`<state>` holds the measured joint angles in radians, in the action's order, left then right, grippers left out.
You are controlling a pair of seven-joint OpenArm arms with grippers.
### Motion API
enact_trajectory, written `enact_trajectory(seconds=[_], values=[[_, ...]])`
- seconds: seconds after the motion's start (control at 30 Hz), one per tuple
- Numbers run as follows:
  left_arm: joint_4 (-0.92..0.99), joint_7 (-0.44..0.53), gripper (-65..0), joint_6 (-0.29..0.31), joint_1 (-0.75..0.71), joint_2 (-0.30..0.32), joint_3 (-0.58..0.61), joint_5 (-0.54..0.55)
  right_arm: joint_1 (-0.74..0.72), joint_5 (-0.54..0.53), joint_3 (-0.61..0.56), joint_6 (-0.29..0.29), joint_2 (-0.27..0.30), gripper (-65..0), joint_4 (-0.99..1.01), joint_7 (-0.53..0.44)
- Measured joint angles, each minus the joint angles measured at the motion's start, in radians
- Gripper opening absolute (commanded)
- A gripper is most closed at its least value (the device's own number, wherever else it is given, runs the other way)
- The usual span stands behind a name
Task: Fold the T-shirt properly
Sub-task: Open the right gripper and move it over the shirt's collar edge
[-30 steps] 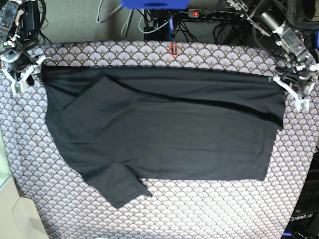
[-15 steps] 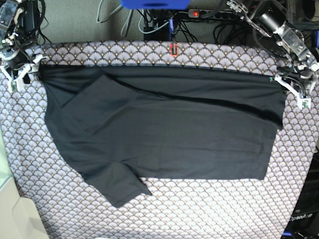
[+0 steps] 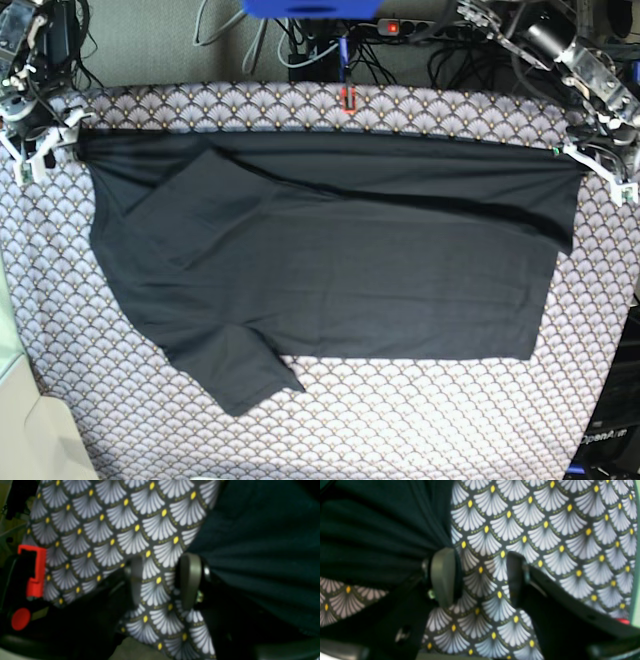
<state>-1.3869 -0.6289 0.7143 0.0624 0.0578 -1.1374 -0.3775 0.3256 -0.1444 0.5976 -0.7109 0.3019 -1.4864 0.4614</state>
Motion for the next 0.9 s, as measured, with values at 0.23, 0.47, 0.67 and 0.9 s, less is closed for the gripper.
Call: enact_trajectory(seconds=[0.23,0.47,0.67,0.9], values=[[0.0,-0.007,-40.8,-0.011,-0.004,0.006,-0.001,-0.016,0.023,0.01,0.037,0.008,-0.073,-30.2,-0.123,0.006],[0.0,-0.011,-40.8,-0.011,-0.003,0.006,-0.002,-0.016,0.046,0.008,0.063,0.013,-0.151,-30.6,-0.259,-0.003],[-0.068,-0.028,-40.8,-0.011,0.004,-0.004,-0.039,-0.03,0.085,0.007,-0.061,0.011,-0.179,-45.6,-0.287,0.003],[-0.145,-0.029,-40.8,-0.011,0.021,-0.003,-0.039,-0.021,0.09,0.01,-0.135,0.009,-0.181,-56.0,-0.287,0.015]])
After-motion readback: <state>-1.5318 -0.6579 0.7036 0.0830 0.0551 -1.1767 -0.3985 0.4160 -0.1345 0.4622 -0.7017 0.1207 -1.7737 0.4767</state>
